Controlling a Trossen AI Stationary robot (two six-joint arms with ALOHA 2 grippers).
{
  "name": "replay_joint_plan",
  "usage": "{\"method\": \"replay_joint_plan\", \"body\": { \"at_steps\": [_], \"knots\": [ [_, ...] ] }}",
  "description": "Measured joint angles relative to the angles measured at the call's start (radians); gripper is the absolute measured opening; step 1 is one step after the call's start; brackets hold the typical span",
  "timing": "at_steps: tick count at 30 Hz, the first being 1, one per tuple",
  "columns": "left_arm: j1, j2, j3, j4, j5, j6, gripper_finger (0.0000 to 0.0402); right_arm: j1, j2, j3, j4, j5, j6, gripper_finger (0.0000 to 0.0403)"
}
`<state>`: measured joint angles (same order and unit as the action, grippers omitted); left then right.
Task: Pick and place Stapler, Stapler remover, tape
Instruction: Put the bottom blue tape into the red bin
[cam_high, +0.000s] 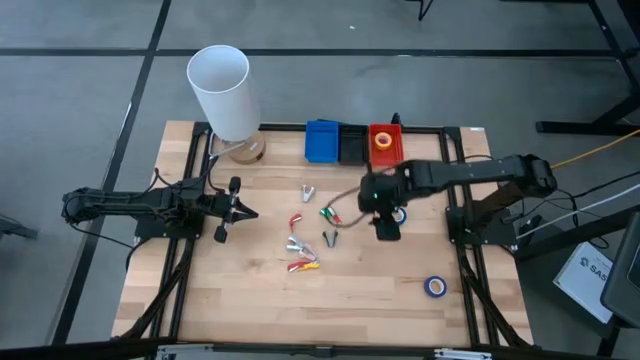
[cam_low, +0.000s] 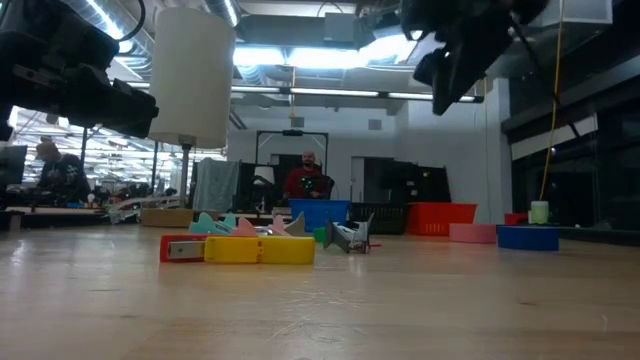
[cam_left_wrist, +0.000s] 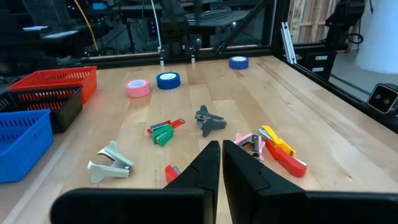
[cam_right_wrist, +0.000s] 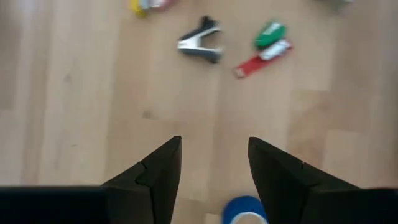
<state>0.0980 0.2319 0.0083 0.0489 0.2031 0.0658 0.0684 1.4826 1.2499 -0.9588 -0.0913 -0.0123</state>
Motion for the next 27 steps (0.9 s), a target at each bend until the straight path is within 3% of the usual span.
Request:
{"method": "replay_joint_plan", "body": {
  "at_steps": [12, 27],
  "knots": [
    [0.000, 0.000, 0.000, 0.000, 0.000, 0.000, 0.0016, 0.268, 0.000, 0.000, -0.040, 0.001, 0.198, 0.0186],
    [0.000, 0.000, 0.000, 0.000, 0.000, 0.000, 0.0015, 0.546, 0.000, 0.000, -0.090, -0.050, 0.902, 0.0186]
  ]
}}
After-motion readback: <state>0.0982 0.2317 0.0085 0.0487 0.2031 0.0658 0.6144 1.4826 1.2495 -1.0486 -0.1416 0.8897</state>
